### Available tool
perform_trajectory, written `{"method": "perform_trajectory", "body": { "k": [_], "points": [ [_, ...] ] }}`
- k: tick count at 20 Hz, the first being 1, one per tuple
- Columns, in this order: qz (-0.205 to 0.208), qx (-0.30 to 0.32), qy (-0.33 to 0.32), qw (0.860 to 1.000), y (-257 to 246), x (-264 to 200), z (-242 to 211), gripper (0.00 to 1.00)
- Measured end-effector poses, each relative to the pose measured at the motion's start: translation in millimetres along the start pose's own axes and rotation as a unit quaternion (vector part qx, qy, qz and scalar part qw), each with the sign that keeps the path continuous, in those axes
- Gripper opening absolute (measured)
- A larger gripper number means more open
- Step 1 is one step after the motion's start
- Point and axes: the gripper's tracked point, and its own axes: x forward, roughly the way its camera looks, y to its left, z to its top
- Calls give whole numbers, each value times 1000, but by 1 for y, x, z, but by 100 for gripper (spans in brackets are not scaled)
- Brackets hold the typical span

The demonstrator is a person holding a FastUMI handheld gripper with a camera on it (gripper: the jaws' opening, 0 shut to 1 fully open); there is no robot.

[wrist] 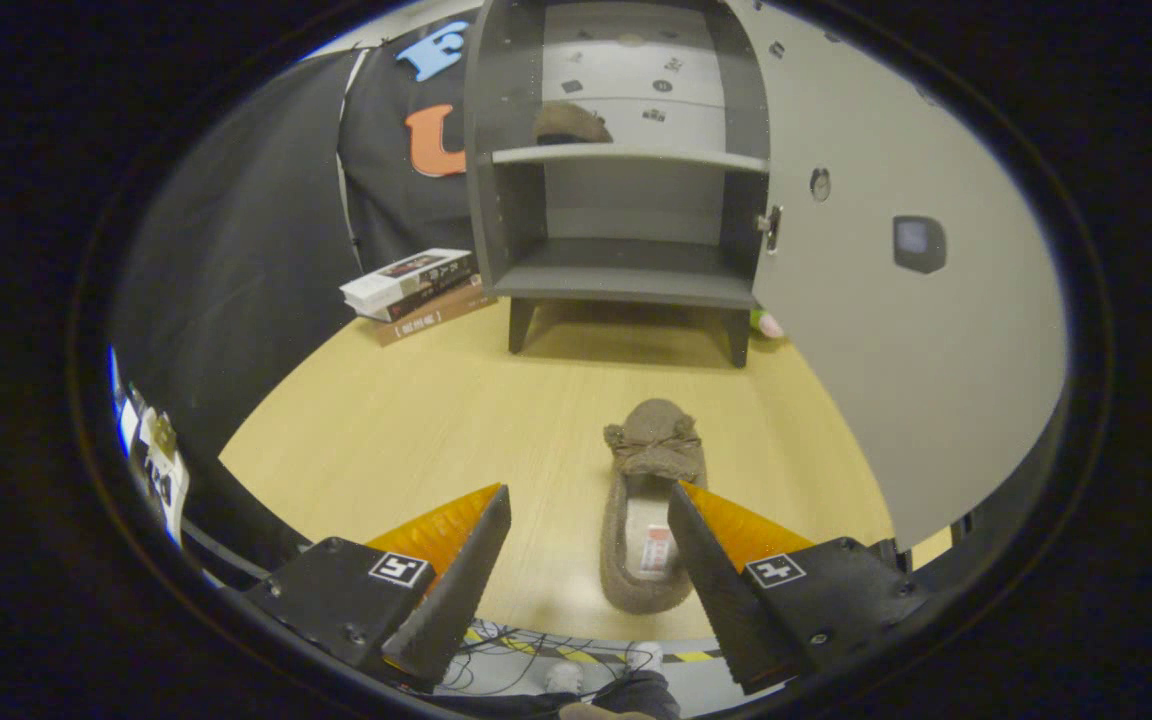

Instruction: Open the shoe cabinet door, grab the shoes and put them into the shoe cabinet, then close the shoe cabinet door.

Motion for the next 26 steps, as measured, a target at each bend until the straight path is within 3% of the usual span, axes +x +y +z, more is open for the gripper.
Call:
{"method": "perform_trajectory", "body": {
  "k": [8,14,17,18,24,26],
  "points": [
    [-16,45,63,997,-21,90,-11,100],
    [-12,81,71,994,-27,126,-2,97],
    [-23,75,80,994,-37,131,-2,82],
    [-31,72,82,994,-41,130,-3,72],
    [41,79,108,990,-11,114,4,9],
    [49,67,94,992,-10,100,22,7]
  ]
}}
